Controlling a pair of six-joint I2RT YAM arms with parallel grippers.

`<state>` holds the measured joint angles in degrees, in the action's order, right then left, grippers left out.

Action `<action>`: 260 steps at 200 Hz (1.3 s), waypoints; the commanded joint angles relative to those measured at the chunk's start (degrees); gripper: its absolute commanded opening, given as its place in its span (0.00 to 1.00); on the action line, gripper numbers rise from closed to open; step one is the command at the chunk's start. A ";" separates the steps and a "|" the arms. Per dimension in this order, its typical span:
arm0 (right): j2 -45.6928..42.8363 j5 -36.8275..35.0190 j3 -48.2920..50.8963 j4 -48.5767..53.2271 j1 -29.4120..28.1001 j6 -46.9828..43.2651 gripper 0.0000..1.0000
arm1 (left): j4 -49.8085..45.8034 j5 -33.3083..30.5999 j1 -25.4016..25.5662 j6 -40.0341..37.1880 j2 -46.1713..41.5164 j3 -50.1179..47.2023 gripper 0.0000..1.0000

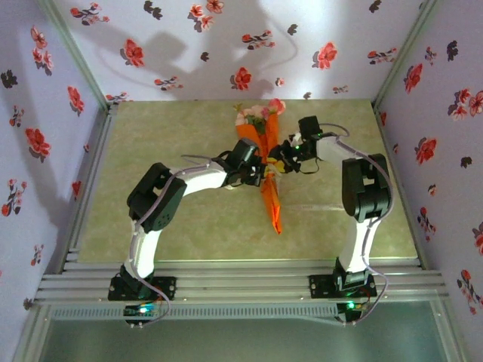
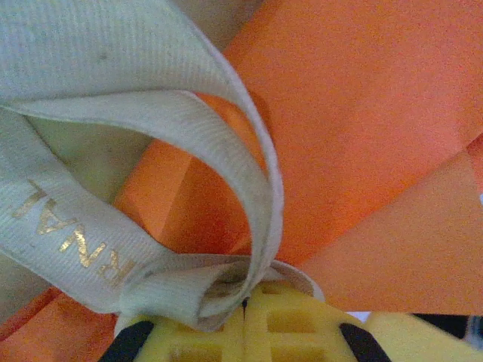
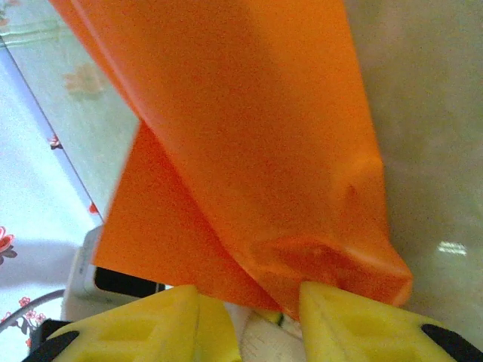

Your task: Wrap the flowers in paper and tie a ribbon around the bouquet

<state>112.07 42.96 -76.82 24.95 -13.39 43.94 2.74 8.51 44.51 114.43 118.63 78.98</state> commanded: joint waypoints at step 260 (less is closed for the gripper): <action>-7.97 4.33 6.53 -2.83 -1.13 5.94 0.45 | 2.56 -3.33 1.77 4.39 -1.82 -2.79 0.00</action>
<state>105.21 46.33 -69.71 19.59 -14.04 51.03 5.61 6.39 45.82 118.24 118.48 77.06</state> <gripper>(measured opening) 0.449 0.035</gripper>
